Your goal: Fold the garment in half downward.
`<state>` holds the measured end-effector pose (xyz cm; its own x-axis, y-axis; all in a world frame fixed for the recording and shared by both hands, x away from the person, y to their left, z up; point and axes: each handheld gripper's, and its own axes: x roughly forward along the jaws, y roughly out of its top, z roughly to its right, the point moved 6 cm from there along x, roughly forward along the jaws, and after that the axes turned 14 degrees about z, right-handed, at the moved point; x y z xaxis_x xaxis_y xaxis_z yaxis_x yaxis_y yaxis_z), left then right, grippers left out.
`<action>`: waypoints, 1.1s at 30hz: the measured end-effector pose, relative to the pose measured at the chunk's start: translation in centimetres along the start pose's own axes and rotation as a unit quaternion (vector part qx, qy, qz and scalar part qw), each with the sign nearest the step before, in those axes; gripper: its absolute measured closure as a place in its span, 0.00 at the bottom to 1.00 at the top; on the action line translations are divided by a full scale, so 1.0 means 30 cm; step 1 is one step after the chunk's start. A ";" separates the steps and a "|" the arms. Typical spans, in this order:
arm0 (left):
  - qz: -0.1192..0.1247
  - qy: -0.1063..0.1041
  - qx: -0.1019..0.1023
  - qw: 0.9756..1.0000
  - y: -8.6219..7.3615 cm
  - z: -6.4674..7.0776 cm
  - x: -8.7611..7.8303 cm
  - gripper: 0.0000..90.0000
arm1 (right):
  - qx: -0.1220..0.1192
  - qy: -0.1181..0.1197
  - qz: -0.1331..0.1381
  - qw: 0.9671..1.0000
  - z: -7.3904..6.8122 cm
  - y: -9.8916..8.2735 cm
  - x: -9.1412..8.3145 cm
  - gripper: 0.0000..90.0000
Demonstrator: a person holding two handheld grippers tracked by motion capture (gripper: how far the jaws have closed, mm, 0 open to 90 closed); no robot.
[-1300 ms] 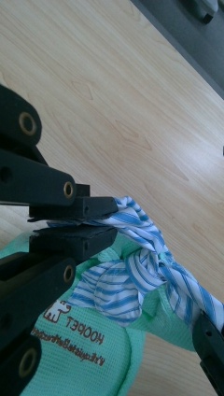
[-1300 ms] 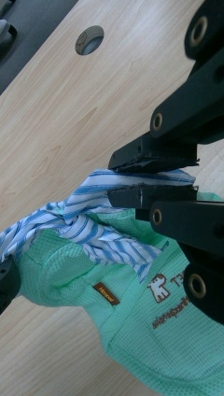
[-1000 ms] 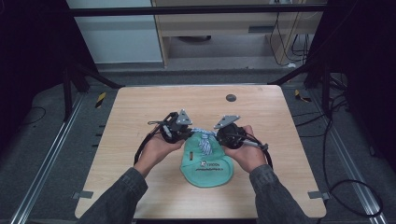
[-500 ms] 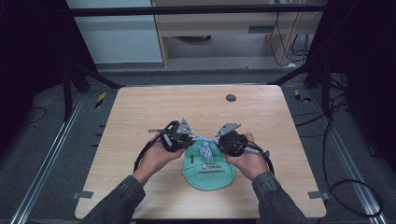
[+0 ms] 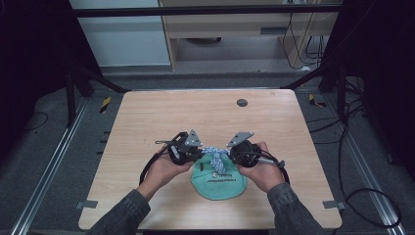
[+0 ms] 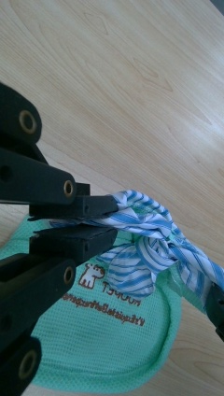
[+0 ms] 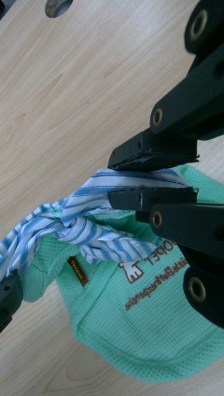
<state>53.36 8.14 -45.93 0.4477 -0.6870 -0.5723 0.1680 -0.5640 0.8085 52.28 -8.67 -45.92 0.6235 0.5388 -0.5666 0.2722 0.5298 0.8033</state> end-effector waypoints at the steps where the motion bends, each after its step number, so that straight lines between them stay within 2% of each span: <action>1: -0.002 0.001 -0.001 1.000 -0.001 0.001 -0.001 0.93 | 0.001 0.001 0.000 1.000 0.000 -0.001 -0.001 0.88; 20: -0.006 -0.009 -0.001 1.000 -0.022 0.031 0.004 0.93 | -0.004 0.009 -0.003 1.000 -0.014 -0.016 -0.031 0.90; 26: -0.002 -0.008 -0.005 1.000 -0.017 0.027 0.017 0.94 | -0.002 0.009 -0.005 1.000 -0.015 -0.025 -0.039 0.90; 33: -0.005 -0.013 -0.002 1.000 -0.020 0.051 0.018 0.92 | 0.000 0.010 -0.007 1.000 -0.017 -0.036 -0.050 0.89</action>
<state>52.15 7.42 -46.93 0.4228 -0.6935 -0.5833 0.1762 -0.5685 0.8036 50.66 -9.71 -46.04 0.6054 0.5443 -0.5807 0.2802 0.5371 0.7956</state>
